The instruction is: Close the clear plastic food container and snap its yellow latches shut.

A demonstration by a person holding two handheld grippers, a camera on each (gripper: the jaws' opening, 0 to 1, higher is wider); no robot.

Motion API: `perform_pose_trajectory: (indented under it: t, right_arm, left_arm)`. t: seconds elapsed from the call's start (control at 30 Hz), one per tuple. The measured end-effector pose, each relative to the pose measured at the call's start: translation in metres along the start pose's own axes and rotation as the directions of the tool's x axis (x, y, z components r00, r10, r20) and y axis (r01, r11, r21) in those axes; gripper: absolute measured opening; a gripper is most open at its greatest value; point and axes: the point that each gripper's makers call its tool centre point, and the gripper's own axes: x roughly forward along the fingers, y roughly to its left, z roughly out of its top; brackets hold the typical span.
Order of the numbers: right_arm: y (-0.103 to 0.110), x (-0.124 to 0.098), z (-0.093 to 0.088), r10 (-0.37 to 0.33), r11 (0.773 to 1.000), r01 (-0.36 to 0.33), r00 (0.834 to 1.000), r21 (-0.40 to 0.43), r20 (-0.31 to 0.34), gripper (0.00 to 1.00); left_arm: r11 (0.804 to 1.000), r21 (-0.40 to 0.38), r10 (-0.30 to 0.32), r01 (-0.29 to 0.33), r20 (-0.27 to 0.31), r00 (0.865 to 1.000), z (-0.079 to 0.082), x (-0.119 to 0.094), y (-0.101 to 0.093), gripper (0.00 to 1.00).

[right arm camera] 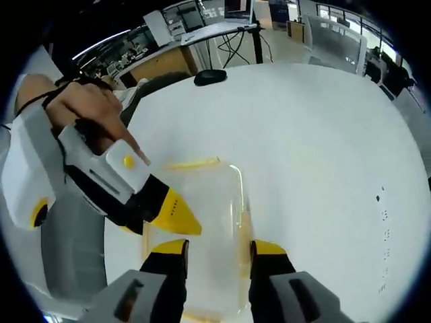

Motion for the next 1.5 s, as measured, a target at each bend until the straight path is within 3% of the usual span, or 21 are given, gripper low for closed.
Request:
perform_pose_trajectory:
  t: [0.23, 0.33, 0.43, 0.63, 1.0, 1.13, 1.5]
  right_arm:
    - [-0.001, -0.001, 0.001, -0.026, 1.0, 0.026, 1.0, 0.003, 0.004, 0.34]
    - [0.001, -0.002, 0.001, -0.04, 0.999, 0.04, 0.999, -0.007, 0.004, 0.34]
    - [0.003, -0.002, 0.0, -0.043, 0.999, 0.043, 0.999, -0.021, -0.01, 0.37]
    - [0.005, -0.009, 0.004, -0.053, 0.998, 0.053, 0.999, -0.018, 0.012, 0.39]
    - [0.009, -0.016, -0.003, -0.074, 0.997, 0.075, 0.997, -0.026, 0.019, 0.42]
    - [0.013, -0.018, -0.004, -0.072, 0.997, 0.073, 0.997, -0.017, 0.032, 0.43]
    - [0.025, -0.021, -0.011, -0.084, 0.995, 0.086, 0.995, -0.042, 0.052, 0.47]
  left_arm:
    - [0.999, -0.022, -0.036, 0.036, -0.015, 0.999, 0.003, -0.001, 0.001, 0.44]
    - [0.998, -0.027, -0.051, 0.051, -0.003, 0.999, 0.003, -0.002, 0.002, 0.44]
    - [0.993, -0.087, -0.076, 0.077, 0.021, 0.997, 0.006, -0.003, 0.003, 0.44]
    - [0.989, -0.098, -0.11, 0.113, 0.037, 0.993, 0.009, -0.002, 0.002, 0.5]
    - [0.969, -0.162, -0.177, 0.187, 0.073, 0.982, 0.015, -0.004, 0.003, 0.56]
    - [0.977, -0.128, -0.166, 0.173, 0.065, 0.984, 0.014, -0.005, 0.007, 0.58]
    - [0.971, -0.137, -0.187, 0.197, 0.085, 0.979, 0.019, -0.009, 0.012, 0.64]
